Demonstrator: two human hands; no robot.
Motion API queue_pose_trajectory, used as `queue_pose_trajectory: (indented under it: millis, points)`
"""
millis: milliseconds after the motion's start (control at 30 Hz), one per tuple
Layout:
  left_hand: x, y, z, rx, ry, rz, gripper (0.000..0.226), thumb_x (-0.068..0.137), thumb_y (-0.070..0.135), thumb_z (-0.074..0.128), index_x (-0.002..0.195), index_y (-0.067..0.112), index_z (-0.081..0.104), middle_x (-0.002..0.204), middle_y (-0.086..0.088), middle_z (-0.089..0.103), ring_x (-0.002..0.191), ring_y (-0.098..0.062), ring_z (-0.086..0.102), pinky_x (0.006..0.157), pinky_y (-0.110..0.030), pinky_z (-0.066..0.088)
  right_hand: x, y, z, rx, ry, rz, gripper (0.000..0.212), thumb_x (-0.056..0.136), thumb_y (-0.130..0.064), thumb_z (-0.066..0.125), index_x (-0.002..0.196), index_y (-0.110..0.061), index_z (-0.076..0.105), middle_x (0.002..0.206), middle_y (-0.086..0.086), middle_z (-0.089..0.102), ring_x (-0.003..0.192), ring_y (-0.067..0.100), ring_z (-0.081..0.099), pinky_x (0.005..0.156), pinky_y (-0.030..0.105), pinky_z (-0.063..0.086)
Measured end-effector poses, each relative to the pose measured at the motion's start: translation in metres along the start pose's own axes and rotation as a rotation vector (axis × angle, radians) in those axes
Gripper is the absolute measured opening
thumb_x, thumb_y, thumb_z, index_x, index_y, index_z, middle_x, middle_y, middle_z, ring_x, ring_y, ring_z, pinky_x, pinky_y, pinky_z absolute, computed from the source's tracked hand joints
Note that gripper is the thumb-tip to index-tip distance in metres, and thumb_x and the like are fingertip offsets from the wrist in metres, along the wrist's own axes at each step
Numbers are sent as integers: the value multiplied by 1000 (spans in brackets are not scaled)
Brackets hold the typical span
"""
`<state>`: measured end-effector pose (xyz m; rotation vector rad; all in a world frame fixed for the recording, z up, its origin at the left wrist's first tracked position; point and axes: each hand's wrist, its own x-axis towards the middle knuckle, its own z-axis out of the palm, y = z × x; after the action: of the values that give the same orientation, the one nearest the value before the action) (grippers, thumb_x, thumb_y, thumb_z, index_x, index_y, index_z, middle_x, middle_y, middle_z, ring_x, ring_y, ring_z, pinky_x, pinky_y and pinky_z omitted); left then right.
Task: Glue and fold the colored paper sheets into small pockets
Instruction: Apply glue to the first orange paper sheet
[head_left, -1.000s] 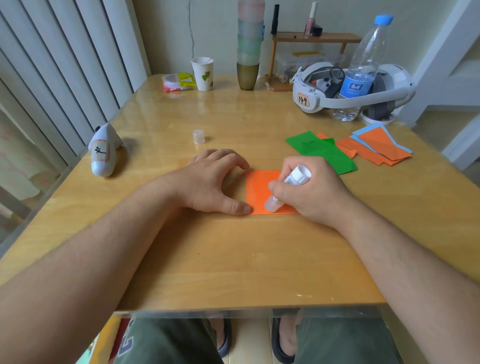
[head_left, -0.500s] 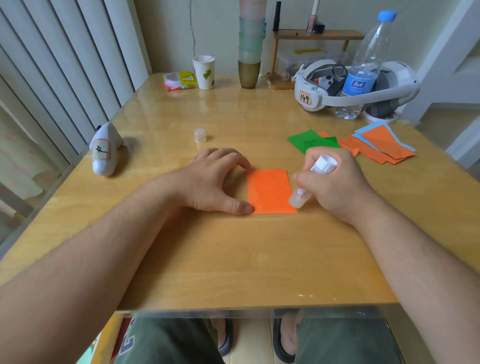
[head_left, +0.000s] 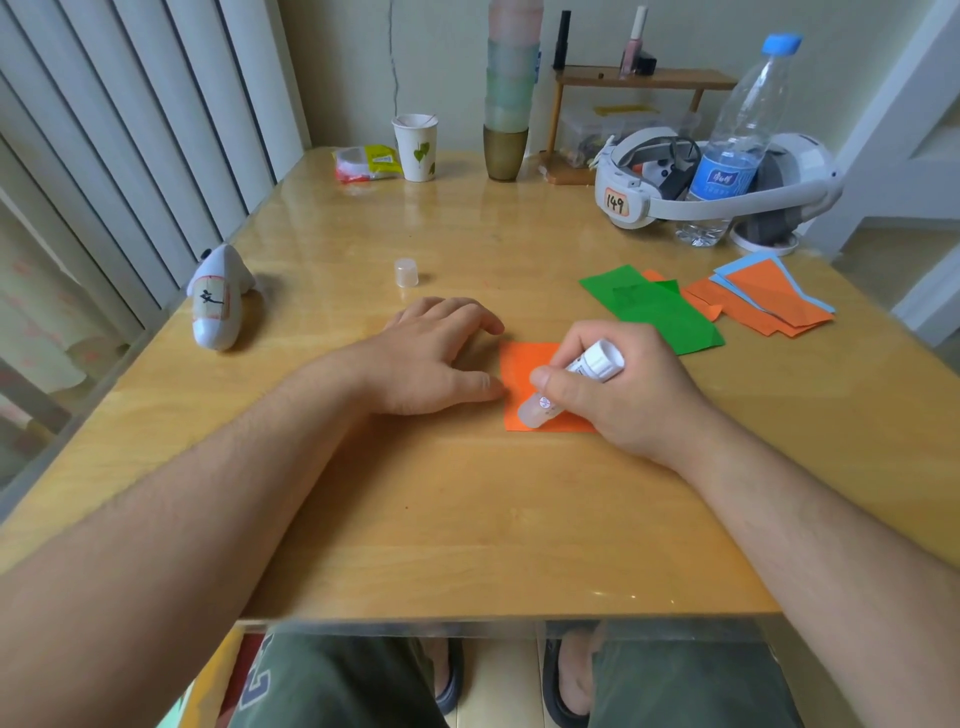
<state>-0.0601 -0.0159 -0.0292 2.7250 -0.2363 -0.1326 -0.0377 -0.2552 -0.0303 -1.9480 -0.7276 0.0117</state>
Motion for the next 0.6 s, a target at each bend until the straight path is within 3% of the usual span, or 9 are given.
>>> queue_pose_trajectory:
  millis: [100, 200, 300, 467, 600]
  points:
    - [-1, 2, 0, 32, -3, -2, 88, 66, 85, 43, 142, 40, 42, 153, 17, 38, 144, -14, 25, 123, -45, 24, 0, -1, 1, -1, -32, 14, 30, 71, -51, 79, 72, -23, 67, 66, 4, 63, 64, 14, 52, 60, 32, 40]
    - [-2, 2, 0, 60, -7, 16, 96, 62, 89, 49, 144, 41, 39, 154, 18, 34, 146, -13, 22, 123, -43, 23, 1, -2, -1, 6, -67, 27, 23, 73, -37, 79, 70, -20, 64, 59, -7, 56, 61, 10, 47, 58, 31, 37]
    - [-3, 2, 0, 63, -5, 21, 100, 59, 90, 52, 144, 41, 37, 155, 18, 33, 148, -14, 21, 123, -45, 23, 0, -2, -8, -12, -58, 50, 22, 71, -32, 76, 68, -16, 61, 58, -8, 52, 59, 10, 42, 55, 28, 34]
    - [-4, 2, 0, 44, 2, 24, 98, 58, 89, 56, 143, 43, 38, 154, 18, 35, 148, -15, 22, 123, -47, 25, -3, -1, -30, 8, -74, 107, 21, 72, -28, 76, 67, -15, 60, 57, -6, 59, 58, 11, 47, 55, 28, 36]
    - [-5, 2, -1, 41, -2, 29, 99, 57, 88, 58, 143, 44, 38, 153, 19, 35, 147, -15, 22, 123, -46, 25, -4, 1, -38, 11, -99, 123, 26, 85, -4, 78, 69, -5, 57, 55, -7, 66, 55, 5, 49, 54, 23, 36]
